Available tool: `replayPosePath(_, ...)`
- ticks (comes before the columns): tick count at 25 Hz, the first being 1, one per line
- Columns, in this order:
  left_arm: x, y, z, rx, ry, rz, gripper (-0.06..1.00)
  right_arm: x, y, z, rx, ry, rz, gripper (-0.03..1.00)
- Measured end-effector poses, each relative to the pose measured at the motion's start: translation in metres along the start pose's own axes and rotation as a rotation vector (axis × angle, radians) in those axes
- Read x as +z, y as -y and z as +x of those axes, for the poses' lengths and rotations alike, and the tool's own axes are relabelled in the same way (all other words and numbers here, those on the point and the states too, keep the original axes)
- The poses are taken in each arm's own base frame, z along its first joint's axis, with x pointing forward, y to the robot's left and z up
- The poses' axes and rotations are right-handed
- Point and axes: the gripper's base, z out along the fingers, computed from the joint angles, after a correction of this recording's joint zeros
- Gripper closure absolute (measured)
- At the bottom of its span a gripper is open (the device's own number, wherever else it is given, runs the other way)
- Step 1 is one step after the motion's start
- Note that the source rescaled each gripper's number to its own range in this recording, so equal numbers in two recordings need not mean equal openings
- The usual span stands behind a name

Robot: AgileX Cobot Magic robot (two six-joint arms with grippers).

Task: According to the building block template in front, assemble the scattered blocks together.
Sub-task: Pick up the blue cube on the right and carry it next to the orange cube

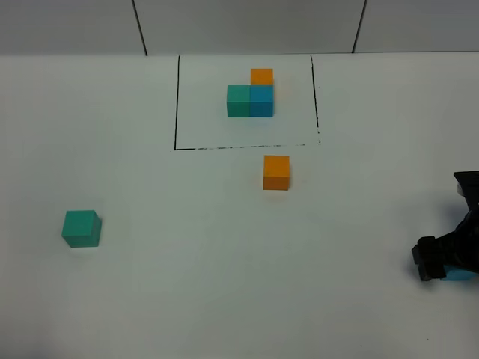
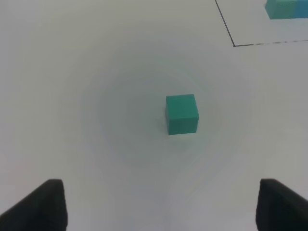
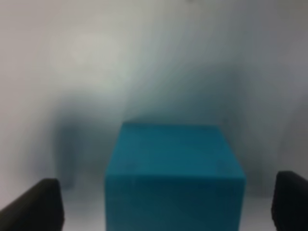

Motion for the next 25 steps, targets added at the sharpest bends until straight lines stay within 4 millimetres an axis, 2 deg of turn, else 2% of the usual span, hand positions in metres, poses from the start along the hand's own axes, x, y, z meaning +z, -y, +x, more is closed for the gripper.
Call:
replayPosePath(3, 0.000, 0.000, 0.000, 0.000, 0.000, 0.000, 0.18, 0.004, 0.000, -0.001, 0.000, -0.003, 0.000, 0.44)
replayPosePath(4, 0.000, 0.000, 0.000, 0.000, 0.000, 0.000, 0.18, 0.004, 0.000, -0.001, 0.000, -0.002, 0.000, 0.54)
replayPosePath(6, 0.000, 0.000, 0.000, 0.000, 0.000, 0.000, 0.18, 0.004, 0.000, -0.001, 0.003, -0.001, 0.001, 0.79)
replayPosePath(7, 0.000, 0.000, 0.000, 0.000, 0.000, 0.000, 0.18, 0.004, 0.000, -0.001, 0.007, -0.003, 0.002, 0.97)
replayPosePath(11, 0.000, 0.000, 0.000, 0.000, 0.000, 0.000, 0.18, -0.001, -0.002, 0.000, 0.029, 0.004, 0.006, 0.95)
replayPosePath(15, 0.000, 0.000, 0.000, 0.000, 0.000, 0.000, 0.18, -0.022, -0.022, -0.001, 0.085, 0.068, -0.010, 0.95)
replayPosePath(19, 0.000, 0.000, 0.000, 0.000, 0.000, 0.000, 0.18, -0.039, -0.065, 0.001, 0.153, 0.122, -0.062, 0.95)
replayPosePath(25, 0.000, 0.000, 0.000, 0.000, 0.000, 0.000, 0.18, -0.056, -0.128, -0.003, 0.155, 0.146, -0.056, 0.95)
